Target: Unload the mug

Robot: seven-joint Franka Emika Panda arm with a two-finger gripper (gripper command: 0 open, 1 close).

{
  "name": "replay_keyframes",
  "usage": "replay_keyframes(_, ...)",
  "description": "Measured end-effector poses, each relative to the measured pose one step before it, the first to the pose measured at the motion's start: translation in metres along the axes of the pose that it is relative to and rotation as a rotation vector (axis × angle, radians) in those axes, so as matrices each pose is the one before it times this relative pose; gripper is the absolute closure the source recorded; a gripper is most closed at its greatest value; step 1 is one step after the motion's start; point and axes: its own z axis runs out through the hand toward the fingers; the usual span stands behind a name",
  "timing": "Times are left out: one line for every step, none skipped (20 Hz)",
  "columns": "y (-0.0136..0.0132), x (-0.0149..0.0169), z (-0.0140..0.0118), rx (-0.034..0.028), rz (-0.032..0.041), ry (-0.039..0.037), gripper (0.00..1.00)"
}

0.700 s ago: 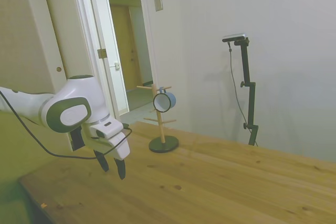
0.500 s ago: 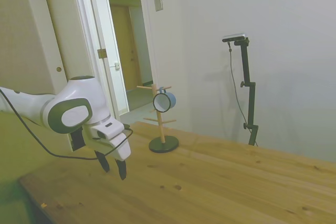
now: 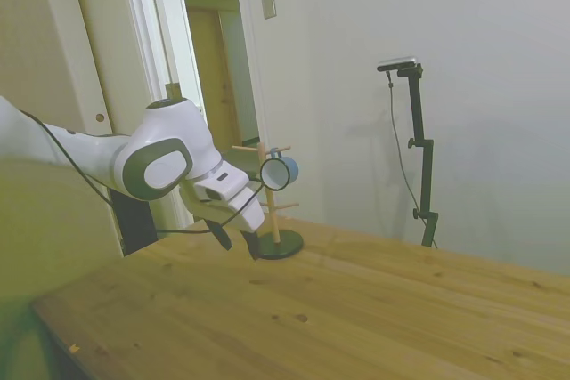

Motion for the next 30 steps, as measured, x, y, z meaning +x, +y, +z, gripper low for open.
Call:
replay_keyframes(-0.00481,0.00357,0.00242,0.01325,-0.0096,0.01396,0.0)
replay_keyframes(-0.00504,0.00412,0.00188,0.01858,-0.00368,0.02059,0.0)
replay_keyframes(-0.00428,0.0045,0.00153,0.02293,0.00027,0.02592,0.0)
replay_keyframes(-0.00371,0.00463,0.00108,0.02289,0.00124,0.02707,0.0)
replay_keyframes(-0.00324,0.00405,0.00097,0.01921,0.00248,0.02277,0.0)
replay_keyframes(-0.00329,0.00398,0.0004,0.01843,0.00421,0.02178,0.0)
replay_keyframes(-0.00356,0.00376,0.00005,0.0153,0.00708,0.01751,0.0)
replay_keyframes(-0.00436,0.00416,-0.00012,0.01198,0.00662,0.01338,0.0)
replay_keyframes(-0.00494,0.00427,-0.00028,0.00903,0.00747,0.01033,0.0)
replay_keyframes(-0.00583,0.00467,0.0002,0.00676,0.0077,0.01046,0.0)
replay_keyframes(-0.00654,0.0047,0.00031,0.00669,0.00528,0.0154,0.0)
replay_keyframes(-0.00688,0.0042,0.00079,0.00701,0.00788,0.01491,0.0)
replay_keyframes(-0.00722,0.0032,0.00061,0.0107,0.00613,0.01921,0.0)
replay_keyframes(-0.00784,0.00291,0.00079,0.01123,0.00658,0.02112,0.0)
replay_keyframes(-0.00735,0.0015,0.00154,0.00544,0.00216,0.01614,0.0)
replay_keyframes(-0.00642,0.00103,0.00212,0.00207,0.00037,0.01527,0.0)
replay_keyframes(-0.00583,0.00159,0.00246,0.00059,0.00167,0.01614,0.0)
replay_keyframes(-0.00504,0.00163,0.00214,0.00189,0.00176,0.01637,0.0)
replay_keyframes(-0.00465,0.00151,0.00205,0.00482,0.00111,0.01869,0.0)
replay_keyframes(-0.00413,0.00083,0.00207,0.00381,0.00176,0.0167,0.0)
replay_keyframes(-0.0039,0.0004,0.00171,0.00266,0.00222,0.01164,0.0)
replay_keyframes(-0.00339,-0.00052,0.00177,0.00048,0.00159,0.00604,0.0)
replay_keyframes(-0.00416,-0.00049,0.00114,0.00355,0.00232,0.00343,0.0)
replay_keyframes(-0.00422,-0.00071,0.00082,0.004,-0.0003,0.00279,0.0)
replay_keyframes(-0.00383,-0.00105,0.00121,0.0033,0.00007,-0.00099,0.0)
replay_keyframes(-0.00376,-0.00088,0.00137,0.00133,-0.00204,-0.00246,0.0)
replay_keyframes(-0.00393,-0.00087,0.0021,0.00151,-0.002,-0.00259,0.0)
replay_keyframes(-0.00299,-0.00053,0.00239,-0.00117,-0.00184,-0.00308,0.0)
replay_keyframes(-0.0024,-0.00017,0.00206,0.00147,-0.00068,-0.0015,0.0)
replay_keyframes(-0.00212,-0.00008,0.00143,0.00268,-0.00046,-0.00087,0.0)
